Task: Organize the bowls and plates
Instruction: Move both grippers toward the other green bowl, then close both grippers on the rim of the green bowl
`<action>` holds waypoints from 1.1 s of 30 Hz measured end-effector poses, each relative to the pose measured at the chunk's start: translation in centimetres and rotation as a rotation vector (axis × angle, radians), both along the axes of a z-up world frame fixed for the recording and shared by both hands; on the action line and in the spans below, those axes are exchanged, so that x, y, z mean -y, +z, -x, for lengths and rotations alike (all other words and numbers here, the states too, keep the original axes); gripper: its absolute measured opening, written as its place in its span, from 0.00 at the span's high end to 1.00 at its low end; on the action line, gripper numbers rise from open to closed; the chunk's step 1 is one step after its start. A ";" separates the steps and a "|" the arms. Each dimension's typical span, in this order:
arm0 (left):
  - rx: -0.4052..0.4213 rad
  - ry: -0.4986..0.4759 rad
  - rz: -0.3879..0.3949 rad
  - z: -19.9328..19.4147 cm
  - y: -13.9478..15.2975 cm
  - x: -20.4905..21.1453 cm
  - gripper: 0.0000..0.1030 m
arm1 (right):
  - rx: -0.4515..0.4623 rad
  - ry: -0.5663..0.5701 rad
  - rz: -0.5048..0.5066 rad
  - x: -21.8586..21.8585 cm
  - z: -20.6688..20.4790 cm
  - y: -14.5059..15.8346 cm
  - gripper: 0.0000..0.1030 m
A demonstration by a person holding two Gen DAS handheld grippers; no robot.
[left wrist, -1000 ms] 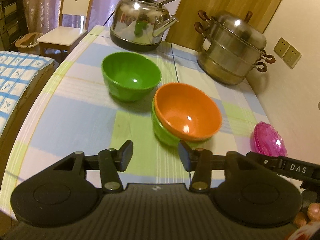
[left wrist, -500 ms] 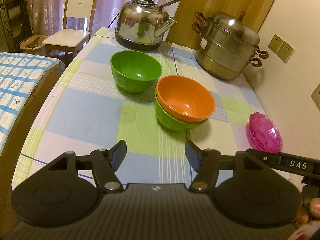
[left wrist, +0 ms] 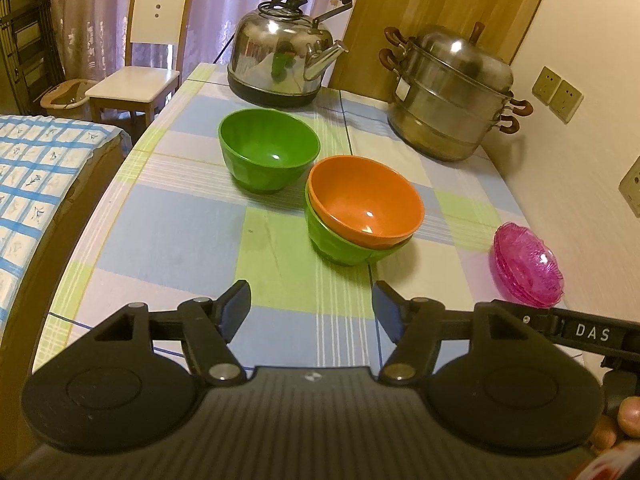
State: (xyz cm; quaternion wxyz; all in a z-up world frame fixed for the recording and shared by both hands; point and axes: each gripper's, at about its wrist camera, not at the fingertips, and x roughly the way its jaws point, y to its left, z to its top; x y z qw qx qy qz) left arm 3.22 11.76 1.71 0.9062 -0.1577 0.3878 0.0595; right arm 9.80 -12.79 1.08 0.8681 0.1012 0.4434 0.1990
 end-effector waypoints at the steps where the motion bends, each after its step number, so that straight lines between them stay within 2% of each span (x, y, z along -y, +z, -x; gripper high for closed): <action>1: 0.000 0.000 0.000 0.0 0.0 0.0 0.38 | 0.000 0.000 -0.001 0.0 0.0 0.0 0.37; 19: -0.006 0.001 0.007 -0.8 -0.6 -1.0 0.36 | -0.018 0.006 0.010 -0.9 -0.8 -0.6 0.36; 25: -0.010 0.016 -0.006 -2.7 -0.9 -2.6 0.36 | 0.011 0.031 0.024 -2.0 -2.8 -0.2 0.36; 33: -0.004 0.045 -0.009 -6.7 -1.1 -6.0 0.36 | 0.069 0.107 0.039 -5.4 -7.5 0.9 0.36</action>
